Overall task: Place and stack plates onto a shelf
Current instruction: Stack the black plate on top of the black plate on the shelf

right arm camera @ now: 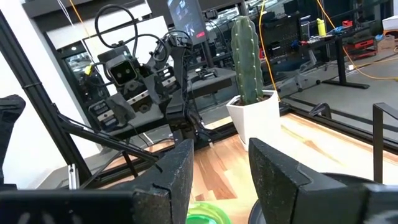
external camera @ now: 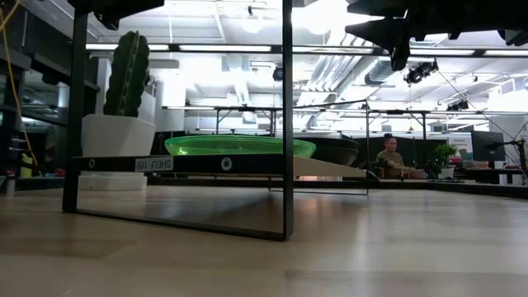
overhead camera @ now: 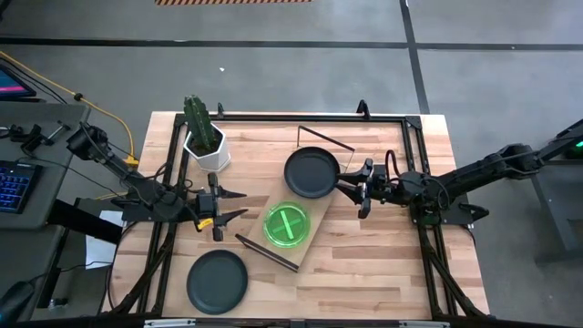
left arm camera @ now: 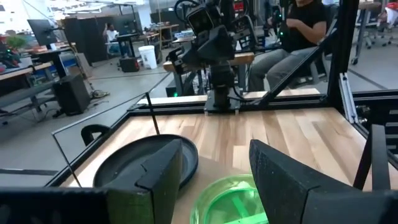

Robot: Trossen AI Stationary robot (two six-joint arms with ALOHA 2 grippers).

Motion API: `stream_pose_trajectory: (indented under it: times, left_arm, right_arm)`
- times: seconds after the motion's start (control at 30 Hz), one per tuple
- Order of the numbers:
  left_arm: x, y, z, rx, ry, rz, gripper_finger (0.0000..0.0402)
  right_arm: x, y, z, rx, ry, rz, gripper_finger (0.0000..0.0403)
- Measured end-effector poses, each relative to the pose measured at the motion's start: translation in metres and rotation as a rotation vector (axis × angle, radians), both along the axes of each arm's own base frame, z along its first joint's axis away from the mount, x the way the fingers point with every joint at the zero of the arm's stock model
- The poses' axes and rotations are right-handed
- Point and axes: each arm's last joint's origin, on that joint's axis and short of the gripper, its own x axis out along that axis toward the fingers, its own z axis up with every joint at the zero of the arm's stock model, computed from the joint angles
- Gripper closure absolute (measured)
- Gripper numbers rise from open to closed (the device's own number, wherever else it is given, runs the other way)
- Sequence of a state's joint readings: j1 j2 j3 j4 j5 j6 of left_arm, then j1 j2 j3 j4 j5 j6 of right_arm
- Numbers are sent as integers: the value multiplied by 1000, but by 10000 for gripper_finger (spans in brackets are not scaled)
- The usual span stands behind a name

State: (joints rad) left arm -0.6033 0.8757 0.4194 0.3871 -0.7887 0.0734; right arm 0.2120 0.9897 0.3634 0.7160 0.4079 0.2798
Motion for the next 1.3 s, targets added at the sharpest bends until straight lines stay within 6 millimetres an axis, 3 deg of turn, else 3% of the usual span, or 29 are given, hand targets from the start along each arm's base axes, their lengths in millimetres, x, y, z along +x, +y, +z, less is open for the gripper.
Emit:
stream_pose_trajectory:
  times: [1.3]
  left_arm:
    - [0, -1, -2, -23, 16, -29, 225]
  right_arm:
    - [1, 1, -5, -10, 49, 40, 263]
